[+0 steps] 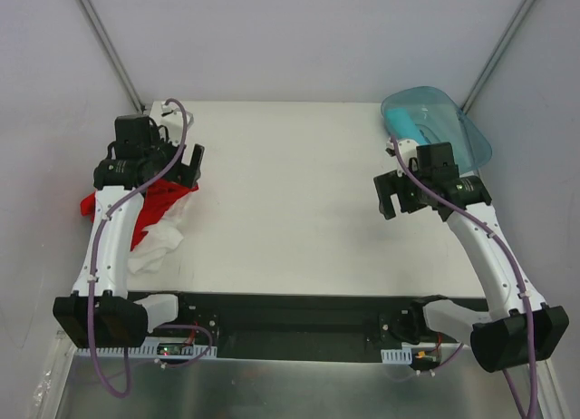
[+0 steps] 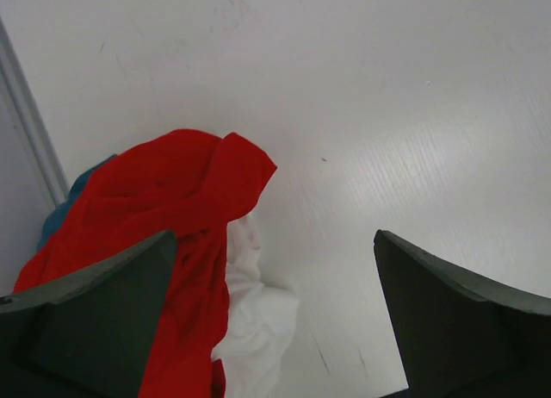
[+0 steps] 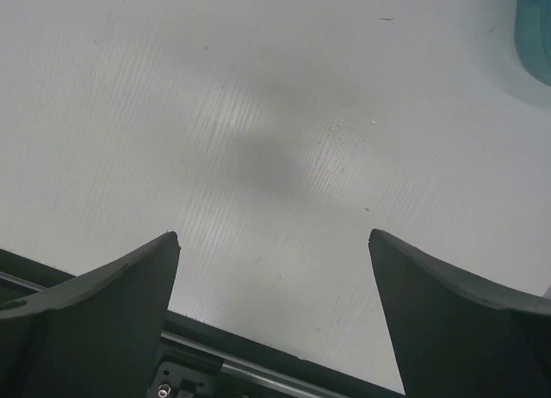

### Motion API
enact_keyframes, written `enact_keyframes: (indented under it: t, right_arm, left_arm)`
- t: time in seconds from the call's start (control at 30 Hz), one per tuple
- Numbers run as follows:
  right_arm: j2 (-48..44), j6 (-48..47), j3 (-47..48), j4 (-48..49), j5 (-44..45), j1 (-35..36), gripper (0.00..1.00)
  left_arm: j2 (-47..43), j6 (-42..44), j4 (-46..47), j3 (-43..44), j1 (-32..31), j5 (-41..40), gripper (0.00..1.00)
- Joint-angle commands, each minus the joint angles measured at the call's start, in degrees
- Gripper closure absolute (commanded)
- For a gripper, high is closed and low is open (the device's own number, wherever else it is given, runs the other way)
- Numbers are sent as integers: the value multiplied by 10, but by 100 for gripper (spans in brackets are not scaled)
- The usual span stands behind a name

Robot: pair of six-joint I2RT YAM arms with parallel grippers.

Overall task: Roll the t-shirts
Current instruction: Pick up the T-shirt from the center of the board.

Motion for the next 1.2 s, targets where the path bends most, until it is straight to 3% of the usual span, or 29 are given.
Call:
enact_keyframes:
  t: [0.0,0.3,0.53,0.93,1.03,1.07,1.13,1.17]
  right_arm:
    - [9,-13,35,-17,-17,-3,4]
    - [49,-51,59,-34,-82,-2,4]
    - [60,-51,63,-39,-101,-3,4]
    - [40,-42,17,-15,-127,-3,4]
    - [31,-42,8,-13,-128,-4,4]
    - [28,-42,6,-11,-127,-4,4]
    - [21,-42,-2,-8,-126,-5,4]
    - [19,-41,-5,-6,-125,-6,4]
  left_arm:
    - [20,3,-76,30,44,-8,1]
    - [108,-72,-81,75,125,-49,8]
    - [153,-99,-82,98,156,-22,10]
    - [269,-79,-74,143,158,-78,23]
    - [275,-82,-74,156,158,-60,46]
    - [273,-82,-74,164,158,-49,61]
    - [261,-80,-74,176,157,-43,79]
    - [255,-79,-75,186,157,-38,96]
